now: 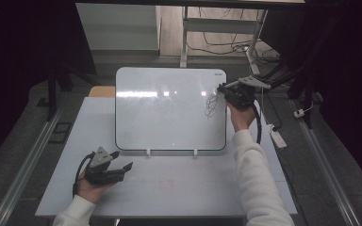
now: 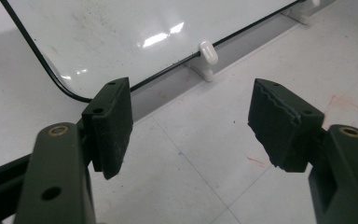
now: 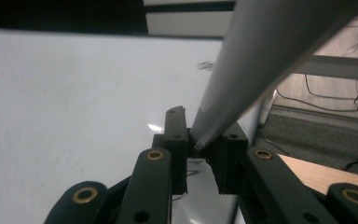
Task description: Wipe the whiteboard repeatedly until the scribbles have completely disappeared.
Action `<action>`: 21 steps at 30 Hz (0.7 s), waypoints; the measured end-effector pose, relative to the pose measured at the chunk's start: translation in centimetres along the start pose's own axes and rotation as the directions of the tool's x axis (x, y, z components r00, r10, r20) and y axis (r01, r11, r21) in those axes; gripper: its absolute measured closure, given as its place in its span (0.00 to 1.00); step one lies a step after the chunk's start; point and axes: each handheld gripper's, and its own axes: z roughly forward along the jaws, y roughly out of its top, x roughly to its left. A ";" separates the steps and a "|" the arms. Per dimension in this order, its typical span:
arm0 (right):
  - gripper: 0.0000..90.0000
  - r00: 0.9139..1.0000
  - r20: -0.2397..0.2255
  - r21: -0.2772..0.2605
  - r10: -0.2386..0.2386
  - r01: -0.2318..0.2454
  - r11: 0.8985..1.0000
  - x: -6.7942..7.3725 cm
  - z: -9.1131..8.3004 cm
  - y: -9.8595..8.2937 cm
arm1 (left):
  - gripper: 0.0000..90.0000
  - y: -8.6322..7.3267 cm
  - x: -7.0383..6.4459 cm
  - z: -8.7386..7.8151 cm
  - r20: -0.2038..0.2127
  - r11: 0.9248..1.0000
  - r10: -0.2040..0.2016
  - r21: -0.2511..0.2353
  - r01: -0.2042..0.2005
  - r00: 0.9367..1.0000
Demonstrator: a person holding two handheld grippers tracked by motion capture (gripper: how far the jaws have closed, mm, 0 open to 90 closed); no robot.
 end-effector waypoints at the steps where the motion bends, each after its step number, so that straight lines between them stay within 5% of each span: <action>1: 0.86 1.000 -0.013 0.007 0.003 -0.003 1.000 0.2 0.0 -0.2 | 0.35 0.0 0.0 0.0 0.001 1.000 -0.002 -0.001 0.002 1.000; 5: 0.86 0.990 -0.078 0.067 -0.114 0.119 0.991 1.7 0.3 -1.0 | 0.35 0.0 0.2 0.1 0.003 1.000 -0.007 0.002 0.007 1.000; 8: 0.86 0.999 -0.015 0.027 -0.048 0.048 0.998 0.1 -0.1 -0.4 | 0.35 0.0 0.0 0.0 0.002 1.000 -0.005 -0.001 0.005 1.000; 11: 0.86 1.000 -0.004 -0.013 0.026 -0.026 1.000 -0.6 -0.2 -0.4 | 0.35 0.0 0.1 0.0 0.003 1.000 -0.004 -0.003 0.004 1.000; 14: 0.86 0.993 -0.097 0.054 -0.065 0.071 0.996 1.5 0.3 -1.3 | 0.35 0.0 0.3 0.0 0.004 1.000 -0.010 -0.003 0.010 1.000; 16: 0.86 0.988 -0.104 0.059 -0.115 0.122 0.991 2.0 0.3 -1.6 | 0.35 0.0 0.3 0.0 0.005 1.000 -0.013 -0.001 0.013 1.000; 21: 0.86 0.997 -0.068 -0.022 0.038 -0.039 0.999 -0.2 0.5 -0.7 | 0.35 0.0 0.0 0.0 0.006 1.000 0.000 -0.002 0.000 1.000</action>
